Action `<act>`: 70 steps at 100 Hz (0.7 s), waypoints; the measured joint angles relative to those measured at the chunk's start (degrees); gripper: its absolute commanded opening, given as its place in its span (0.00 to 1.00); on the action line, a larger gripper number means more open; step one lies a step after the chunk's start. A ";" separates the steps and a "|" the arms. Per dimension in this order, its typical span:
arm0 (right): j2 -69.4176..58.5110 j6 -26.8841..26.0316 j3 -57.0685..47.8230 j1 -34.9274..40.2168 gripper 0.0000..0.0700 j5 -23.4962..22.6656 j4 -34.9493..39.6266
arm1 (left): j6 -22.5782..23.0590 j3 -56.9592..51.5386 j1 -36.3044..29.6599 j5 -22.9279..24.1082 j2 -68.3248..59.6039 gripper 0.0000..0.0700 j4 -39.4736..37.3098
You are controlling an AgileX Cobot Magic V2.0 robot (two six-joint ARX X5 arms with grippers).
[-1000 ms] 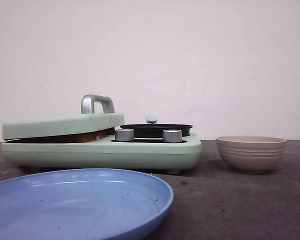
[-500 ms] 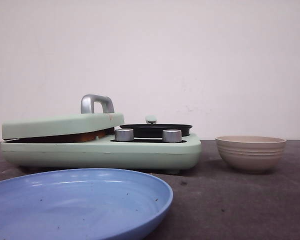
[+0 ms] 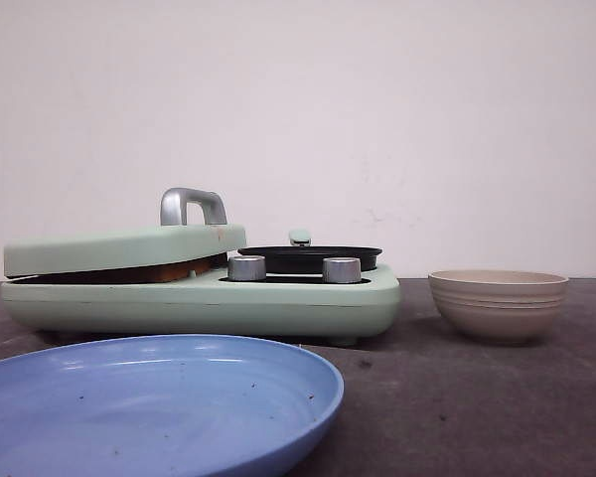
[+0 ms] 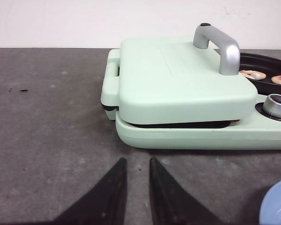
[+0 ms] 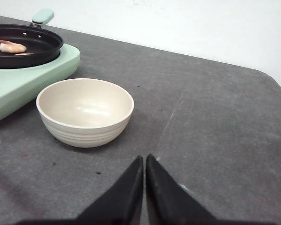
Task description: Make breakfast with bread and shrimp
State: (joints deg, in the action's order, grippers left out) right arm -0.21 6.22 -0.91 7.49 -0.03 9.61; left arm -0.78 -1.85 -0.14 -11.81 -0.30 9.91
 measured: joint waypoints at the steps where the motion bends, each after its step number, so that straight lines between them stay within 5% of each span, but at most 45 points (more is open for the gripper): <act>1: 0.00 0.00 0.00 0.00 0.00 0.00 0.00 | 0.00 0.00 0.00 0.00 0.00 0.00 0.00; 70: 0.00 0.00 0.00 0.00 0.00 0.00 0.00 | 0.00 0.00 0.00 2.80 0.00 0.00 0.15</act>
State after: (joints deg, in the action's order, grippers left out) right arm -0.21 6.22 -0.91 7.49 -0.03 9.61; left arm -0.78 -1.85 -0.14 -9.02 -0.30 10.07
